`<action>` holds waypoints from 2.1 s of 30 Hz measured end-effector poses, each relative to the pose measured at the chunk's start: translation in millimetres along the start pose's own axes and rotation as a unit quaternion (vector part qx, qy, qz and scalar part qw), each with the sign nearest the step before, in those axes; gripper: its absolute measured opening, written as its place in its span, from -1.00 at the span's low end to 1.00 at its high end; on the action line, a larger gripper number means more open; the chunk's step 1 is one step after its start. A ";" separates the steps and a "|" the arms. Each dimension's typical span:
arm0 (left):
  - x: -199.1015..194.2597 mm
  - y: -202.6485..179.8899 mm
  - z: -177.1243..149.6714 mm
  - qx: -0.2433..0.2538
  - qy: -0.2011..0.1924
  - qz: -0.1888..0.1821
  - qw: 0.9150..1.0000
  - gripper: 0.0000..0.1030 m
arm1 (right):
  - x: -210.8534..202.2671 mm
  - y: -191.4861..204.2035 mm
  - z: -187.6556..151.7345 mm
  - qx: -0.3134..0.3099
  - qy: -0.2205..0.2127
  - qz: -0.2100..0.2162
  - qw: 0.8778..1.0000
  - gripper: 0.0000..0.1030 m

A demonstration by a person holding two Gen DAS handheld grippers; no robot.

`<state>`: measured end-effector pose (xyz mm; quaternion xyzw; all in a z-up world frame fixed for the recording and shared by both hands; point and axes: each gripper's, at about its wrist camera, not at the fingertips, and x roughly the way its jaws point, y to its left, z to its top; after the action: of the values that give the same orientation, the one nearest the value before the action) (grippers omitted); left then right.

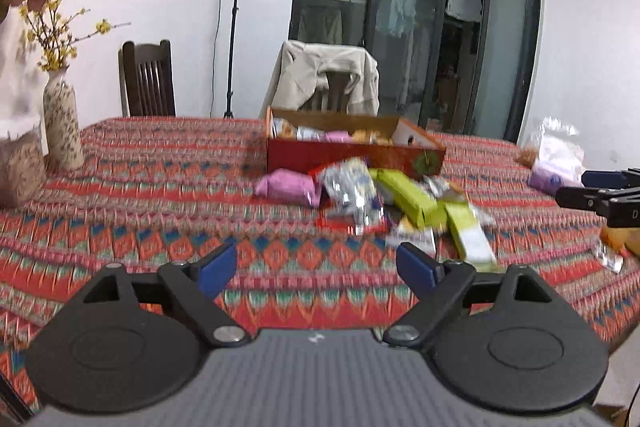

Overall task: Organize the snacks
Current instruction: 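Move both tools back toward the snack pile, then grasp silver red-topped packet with left tool while right tool grasps white cracker packet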

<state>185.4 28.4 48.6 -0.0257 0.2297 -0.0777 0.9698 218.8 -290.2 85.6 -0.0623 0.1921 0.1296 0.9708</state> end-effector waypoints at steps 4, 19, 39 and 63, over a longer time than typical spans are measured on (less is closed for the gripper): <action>-8.1 0.1 -15.6 0.004 0.011 0.010 1.000 0.71 | -8.8 10.3 -28.8 0.029 -0.001 -0.005 1.000 0.73; 13.8 -2.5 -17.3 0.002 0.034 0.011 0.999 0.71 | 0.5 17.9 -74.7 0.070 0.028 0.000 0.997 0.73; 161.3 -25.1 41.4 0.013 0.059 -0.043 0.997 0.71 | 113.3 -29.3 -37.1 0.070 0.048 -0.005 0.996 0.71; 289.9 -38.5 55.7 0.018 0.101 -0.068 0.992 0.34 | 310.2 -103.7 0.2 0.016 0.148 0.055 0.987 0.25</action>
<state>460.9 -56.0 -26.3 -0.0155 0.3229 -0.1503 0.9343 524.4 -319.0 -27.6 -0.0542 0.3384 0.1688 0.9241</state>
